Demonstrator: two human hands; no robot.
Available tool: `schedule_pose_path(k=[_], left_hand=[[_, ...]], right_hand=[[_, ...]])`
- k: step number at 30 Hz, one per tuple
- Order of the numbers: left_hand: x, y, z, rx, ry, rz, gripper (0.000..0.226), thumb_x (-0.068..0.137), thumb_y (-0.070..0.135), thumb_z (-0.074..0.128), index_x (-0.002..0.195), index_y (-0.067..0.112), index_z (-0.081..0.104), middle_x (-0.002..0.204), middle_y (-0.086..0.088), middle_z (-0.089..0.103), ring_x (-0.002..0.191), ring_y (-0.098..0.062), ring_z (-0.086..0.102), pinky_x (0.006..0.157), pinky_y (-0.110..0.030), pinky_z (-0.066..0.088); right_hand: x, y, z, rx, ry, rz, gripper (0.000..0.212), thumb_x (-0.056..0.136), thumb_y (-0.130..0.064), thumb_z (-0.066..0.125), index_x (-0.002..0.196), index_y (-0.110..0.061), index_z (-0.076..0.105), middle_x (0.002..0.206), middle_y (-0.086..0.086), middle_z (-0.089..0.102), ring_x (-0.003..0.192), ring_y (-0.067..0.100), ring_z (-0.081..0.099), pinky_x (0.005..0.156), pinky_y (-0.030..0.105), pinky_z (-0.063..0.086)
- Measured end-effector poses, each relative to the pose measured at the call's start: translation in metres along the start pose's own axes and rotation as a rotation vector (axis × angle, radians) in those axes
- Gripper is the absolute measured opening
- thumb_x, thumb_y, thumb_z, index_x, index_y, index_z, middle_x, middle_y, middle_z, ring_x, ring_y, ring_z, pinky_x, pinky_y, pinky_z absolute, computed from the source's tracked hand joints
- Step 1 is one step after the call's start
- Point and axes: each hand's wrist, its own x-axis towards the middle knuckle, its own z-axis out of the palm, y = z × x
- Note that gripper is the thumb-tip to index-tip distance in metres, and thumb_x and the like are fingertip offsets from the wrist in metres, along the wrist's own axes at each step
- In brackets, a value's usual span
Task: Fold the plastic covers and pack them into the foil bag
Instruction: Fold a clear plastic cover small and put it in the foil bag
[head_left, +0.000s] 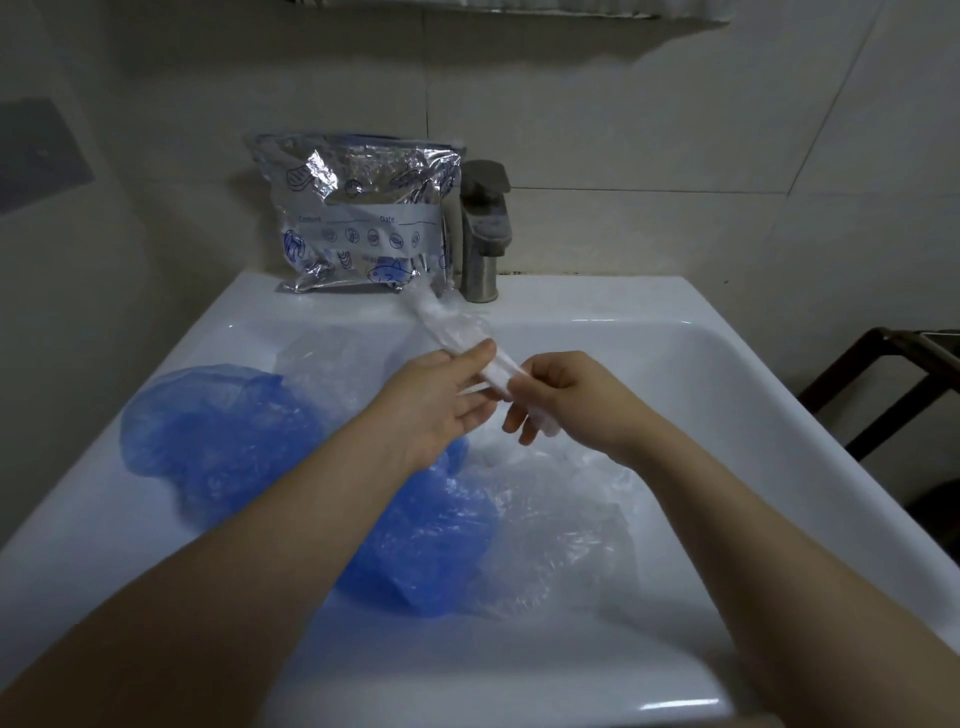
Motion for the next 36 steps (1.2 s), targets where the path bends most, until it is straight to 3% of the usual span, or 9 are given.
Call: schedule_pose_path(k=[3, 6, 11, 16, 19, 23, 30, 34, 36], left_hand=[[0.004, 0.002, -0.004, -0.015, 0.075, 0.014, 0.005, 0.089, 0.019, 0.060, 0.087, 0.014, 0.059, 0.084, -0.003, 0.068, 0.075, -0.012, 0.065, 0.062, -0.021, 0.049], [0.006, 0.008, -0.011, -0.047, 0.108, 0.024, 0.005, 0.088, 0.019, 0.062, 0.086, 0.015, 0.059, 0.081, -0.002, 0.069, 0.070, -0.009, 0.065, 0.058, -0.020, 0.049], [0.003, 0.011, -0.010, -0.078, 0.082, 0.043, 0.007, 0.090, 0.018, 0.060, 0.083, 0.015, 0.057, 0.081, -0.001, 0.067, 0.072, -0.010, 0.062, 0.062, -0.021, 0.048], [0.001, 0.011, -0.009, -0.056, 0.068, 0.043, 0.005, 0.089, 0.018, 0.061, 0.089, 0.014, 0.059, 0.082, -0.002, 0.068, 0.071, -0.010, 0.064, 0.062, -0.021, 0.050], [0.001, 0.009, -0.009, -0.009, 0.051, 0.053, 0.006, 0.089, 0.019, 0.061, 0.092, 0.014, 0.061, 0.085, -0.003, 0.070, 0.073, -0.011, 0.066, 0.062, -0.021, 0.050], [-0.003, 0.002, -0.003, 0.109, 0.017, 0.070, 0.007, 0.090, 0.019, 0.060, 0.092, 0.013, 0.062, 0.088, -0.005, 0.069, 0.073, -0.013, 0.066, 0.062, -0.020, 0.050], [-0.008, 0.005, 0.001, 0.210, -0.044, 0.108, 0.021, 0.086, 0.029, 0.064, 0.101, 0.014, 0.063, 0.092, -0.003, 0.072, 0.083, -0.012, 0.070, 0.072, -0.019, 0.055], [-0.008, 0.003, 0.000, 0.210, -0.028, 0.084, 0.011, 0.087, 0.014, 0.063, 0.098, 0.011, 0.062, 0.089, -0.004, 0.071, 0.077, -0.009, 0.069, 0.065, -0.015, 0.055], [-0.008, 0.004, -0.001, 0.126, -0.038, 0.051, 0.012, 0.088, 0.012, 0.062, 0.099, 0.009, 0.061, 0.090, -0.006, 0.071, 0.080, -0.012, 0.068, 0.068, -0.019, 0.055]], right_hand=[[0.001, 0.001, 0.000, -0.066, -0.006, -0.006, 0.017, 0.094, -0.019, 0.053, 0.098, -0.007, 0.066, 0.081, 0.002, 0.073, 0.070, 0.012, 0.067, 0.066, 0.020, 0.051], [-0.001, -0.001, -0.002, 0.020, -0.002, -0.059, 0.018, 0.093, -0.014, 0.054, 0.110, -0.020, 0.051, 0.083, 0.002, 0.072, 0.068, 0.012, 0.066, 0.064, 0.023, 0.052], [-0.005, -0.007, -0.005, 0.180, -0.068, -0.153, 0.014, 0.095, -0.005, 0.047, 0.093, -0.007, 0.061, 0.079, 0.011, 0.069, 0.068, 0.018, 0.065, 0.069, 0.030, 0.052], [-0.006, -0.005, -0.013, 0.338, -0.191, -0.073, 0.024, 0.082, -0.016, 0.055, 0.101, -0.003, 0.062, 0.093, 0.010, 0.072, 0.087, 0.022, 0.069, 0.075, 0.028, 0.055], [-0.006, -0.004, -0.013, 0.241, -0.150, -0.055, 0.018, 0.093, -0.014, 0.054, 0.103, 0.000, 0.060, 0.091, 0.008, 0.073, 0.086, 0.019, 0.070, 0.077, 0.031, 0.055], [-0.003, -0.002, -0.011, 0.134, -0.074, -0.027, 0.016, 0.093, -0.014, 0.054, 0.088, 0.000, 0.061, 0.075, 0.009, 0.072, 0.070, 0.022, 0.069, 0.077, 0.033, 0.055], [-0.001, -0.002, -0.007, 0.013, 0.068, 0.020, 0.025, 0.088, -0.028, 0.061, 0.081, -0.004, 0.063, 0.052, 0.002, 0.061, 0.044, 0.009, 0.051, 0.052, 0.018, 0.045], [0.001, -0.001, -0.001, -0.105, 0.088, -0.076, 0.021, 0.085, -0.034, 0.064, 0.085, -0.015, 0.055, 0.050, -0.008, 0.058, 0.045, 0.004, 0.049, 0.047, 0.015, 0.043], [0.000, 0.000, -0.004, -0.120, 0.100, -0.205, 0.028, 0.079, -0.029, 0.072, 0.092, -0.024, 0.048, 0.066, -0.010, 0.059, 0.058, 0.009, 0.053, 0.056, 0.022, 0.048]])
